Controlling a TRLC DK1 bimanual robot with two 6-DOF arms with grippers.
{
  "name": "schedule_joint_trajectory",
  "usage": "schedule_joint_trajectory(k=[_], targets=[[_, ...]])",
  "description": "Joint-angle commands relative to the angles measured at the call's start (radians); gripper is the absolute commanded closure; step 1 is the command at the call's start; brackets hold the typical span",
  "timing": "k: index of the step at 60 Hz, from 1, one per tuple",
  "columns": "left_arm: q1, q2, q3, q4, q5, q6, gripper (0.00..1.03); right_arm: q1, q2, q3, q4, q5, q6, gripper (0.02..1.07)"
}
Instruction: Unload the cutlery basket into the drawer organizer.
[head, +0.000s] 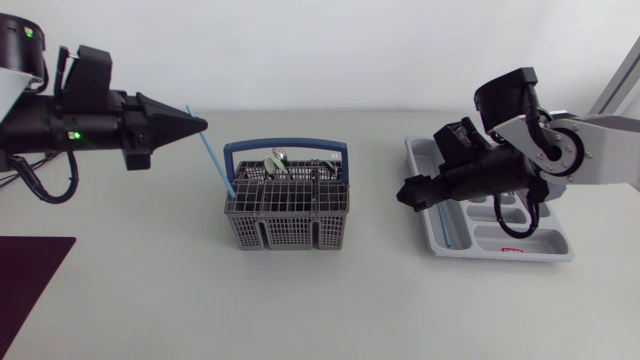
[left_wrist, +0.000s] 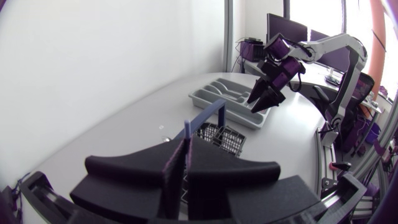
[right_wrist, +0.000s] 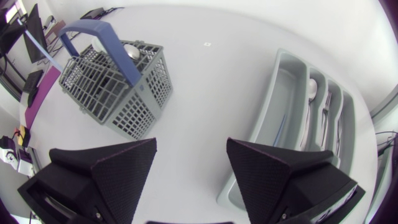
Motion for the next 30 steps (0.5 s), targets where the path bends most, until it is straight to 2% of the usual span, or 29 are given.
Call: schedule_joint_trajectory(k=[1, 13, 30], targets=[[0.003, -0.042, 0.050, -0.014, 0.014, -0.037, 0.90, 0.037, -0.056, -0.039, 0.017, 0.006, -0.004, 0.25], [-0.019, -0.125, 0.080, -0.039, 0.012, -0.106, 0.90, 0.140, -0.228, -0.089, 0.046, -0.057, -0.044, 0.22], [-0.230, -0.018, 0.114, -0.135, 0.030, -0.211, 0.90, 0.244, -0.347, -0.115, 0.053, -0.198, -0.046, 0.20]])
